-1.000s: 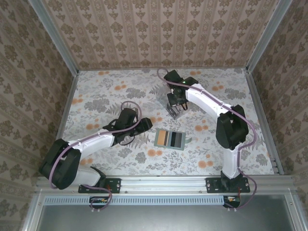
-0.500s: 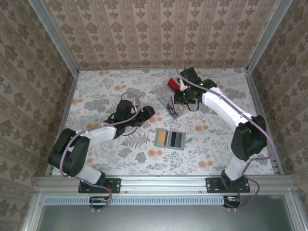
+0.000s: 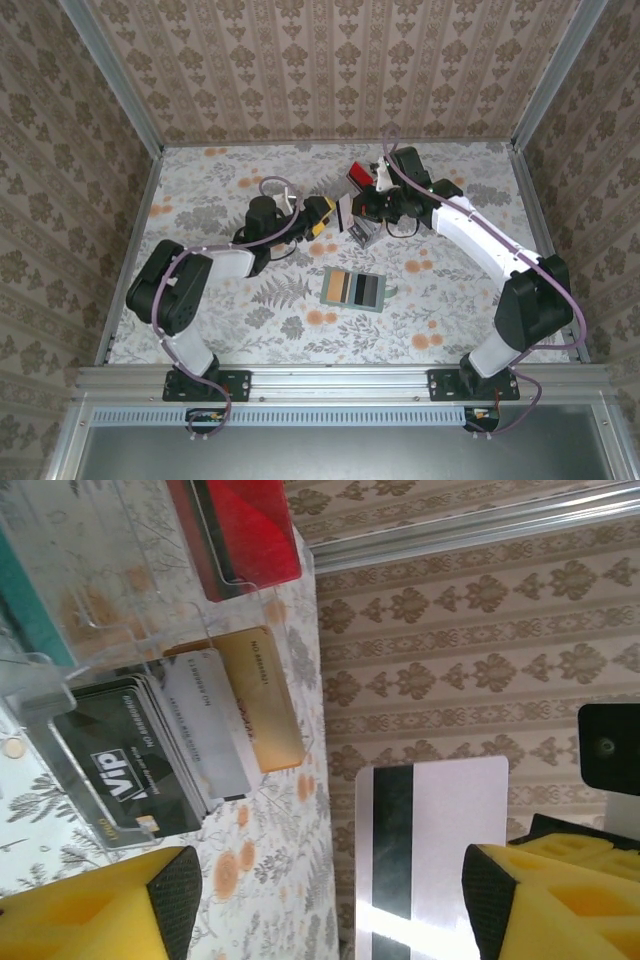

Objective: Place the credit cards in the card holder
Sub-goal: Pick up the credit card from the storage box.

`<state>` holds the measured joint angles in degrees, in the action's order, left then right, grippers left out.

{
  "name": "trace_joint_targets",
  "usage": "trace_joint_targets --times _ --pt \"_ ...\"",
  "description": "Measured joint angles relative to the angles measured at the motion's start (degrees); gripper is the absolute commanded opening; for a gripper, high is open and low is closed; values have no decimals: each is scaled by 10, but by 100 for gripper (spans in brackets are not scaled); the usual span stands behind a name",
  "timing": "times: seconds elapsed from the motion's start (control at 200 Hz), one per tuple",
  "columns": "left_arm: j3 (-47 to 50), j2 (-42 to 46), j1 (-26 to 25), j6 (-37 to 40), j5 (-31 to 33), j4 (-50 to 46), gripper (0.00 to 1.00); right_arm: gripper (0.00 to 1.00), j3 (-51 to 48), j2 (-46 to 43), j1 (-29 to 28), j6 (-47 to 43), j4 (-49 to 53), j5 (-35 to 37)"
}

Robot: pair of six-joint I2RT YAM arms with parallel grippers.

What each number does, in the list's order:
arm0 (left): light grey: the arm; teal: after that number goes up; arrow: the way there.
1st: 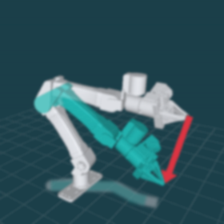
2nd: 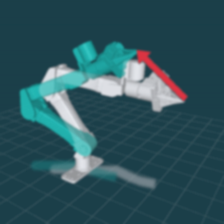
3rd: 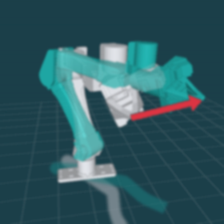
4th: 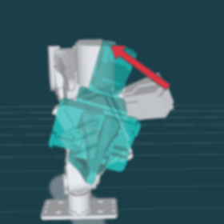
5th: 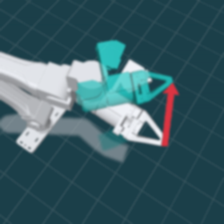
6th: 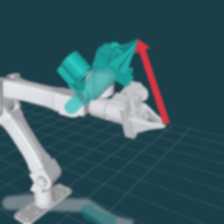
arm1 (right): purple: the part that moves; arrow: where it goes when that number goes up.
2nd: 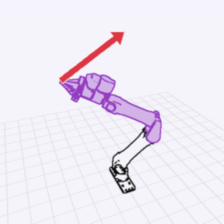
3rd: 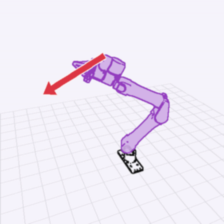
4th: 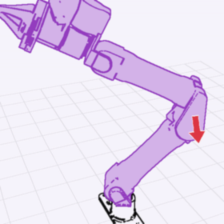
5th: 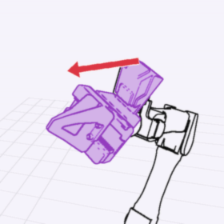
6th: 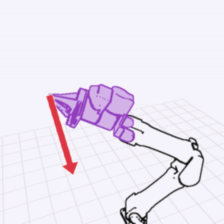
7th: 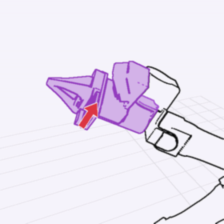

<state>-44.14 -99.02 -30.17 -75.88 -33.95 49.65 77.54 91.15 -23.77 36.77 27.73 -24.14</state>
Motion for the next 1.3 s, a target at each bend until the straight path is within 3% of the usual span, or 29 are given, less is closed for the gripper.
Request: trace_joint_targets --times 0.17,0.495,0.63,0.815,0.99,1.3 --pt "0 -8 -2 -27 -10 46 62 0 -14 -6 1 24 -28 -23" --pt "-3 -8 -2 -47 -27 74 14 0 -24 -9 3 48 -61 -47" --pt "-4 -7 0 -52 -21 89 2 0 -36 -9 11 55 -61 -47" --pt "-3 -6 0 -56 -19 104 0 7 -42 -9 14 66 -66 -48" --pt "5 -4 -2 -67 -8 119 0 28 -55 -9 16 90 -94 -61" --pt "11 9 -10 -74 -4 128 0 31 -73 -9 21 125 -150 -83"
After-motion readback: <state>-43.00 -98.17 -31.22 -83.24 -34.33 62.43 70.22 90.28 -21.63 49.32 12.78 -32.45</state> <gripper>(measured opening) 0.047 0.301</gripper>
